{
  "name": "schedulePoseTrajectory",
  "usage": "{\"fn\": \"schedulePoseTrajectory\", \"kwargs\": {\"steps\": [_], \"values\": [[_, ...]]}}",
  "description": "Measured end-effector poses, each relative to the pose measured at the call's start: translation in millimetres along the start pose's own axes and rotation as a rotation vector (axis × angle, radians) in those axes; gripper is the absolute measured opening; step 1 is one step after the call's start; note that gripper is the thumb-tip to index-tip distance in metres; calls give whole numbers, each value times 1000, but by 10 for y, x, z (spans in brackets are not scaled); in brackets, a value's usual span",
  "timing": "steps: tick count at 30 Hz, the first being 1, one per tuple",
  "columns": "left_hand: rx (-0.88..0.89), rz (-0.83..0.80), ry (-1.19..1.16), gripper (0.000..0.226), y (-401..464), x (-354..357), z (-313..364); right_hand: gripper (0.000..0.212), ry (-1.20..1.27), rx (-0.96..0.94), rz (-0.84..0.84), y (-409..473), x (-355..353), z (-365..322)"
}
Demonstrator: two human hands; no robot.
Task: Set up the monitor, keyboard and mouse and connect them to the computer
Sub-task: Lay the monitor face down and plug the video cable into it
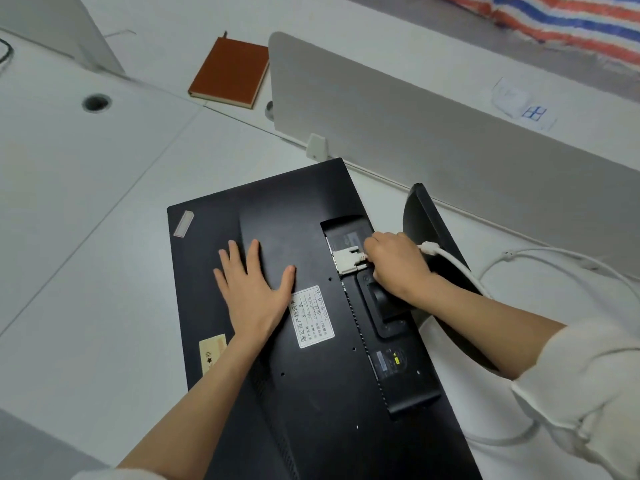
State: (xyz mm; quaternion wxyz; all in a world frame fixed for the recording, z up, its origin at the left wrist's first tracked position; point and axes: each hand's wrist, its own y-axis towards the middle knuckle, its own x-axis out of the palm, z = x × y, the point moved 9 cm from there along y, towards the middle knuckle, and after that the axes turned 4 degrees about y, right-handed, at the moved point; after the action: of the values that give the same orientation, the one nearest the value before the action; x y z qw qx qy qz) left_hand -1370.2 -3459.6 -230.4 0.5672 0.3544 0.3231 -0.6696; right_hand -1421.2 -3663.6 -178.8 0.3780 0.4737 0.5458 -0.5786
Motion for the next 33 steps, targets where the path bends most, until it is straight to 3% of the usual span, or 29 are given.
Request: {"fn": "schedulePoseTrajectory", "kwargs": {"steps": [7, 10, 13, 16, 20, 30, 33], "values": [[12, -15, -3, 88, -6, -14, 24, 17, 106, -2, 75, 2, -17, 9], [32, -2, 14, 72, 0, -43, 132, 19, 116, -14, 75, -14, 23, -10], [376, -17, 91, 51, -45, 46, 737, 16, 97, -12, 98, -42, -16, -16], [559, -108, 207, 47, -62, 299, 1147, 38, 3, 28, 48, -57, -64, -2], [523, -188, 225, 46, 13, 460, 1170, 54, 104, 78, 29, -165, -77, -10], [510, -253, 174, 41, 39, 440, 1141, 26, 267, 75, 151, -317, 148, 71], [516, -253, 175, 41, 37, 439, 1139, 28, 331, 79, 219, -339, 165, 63]]}}
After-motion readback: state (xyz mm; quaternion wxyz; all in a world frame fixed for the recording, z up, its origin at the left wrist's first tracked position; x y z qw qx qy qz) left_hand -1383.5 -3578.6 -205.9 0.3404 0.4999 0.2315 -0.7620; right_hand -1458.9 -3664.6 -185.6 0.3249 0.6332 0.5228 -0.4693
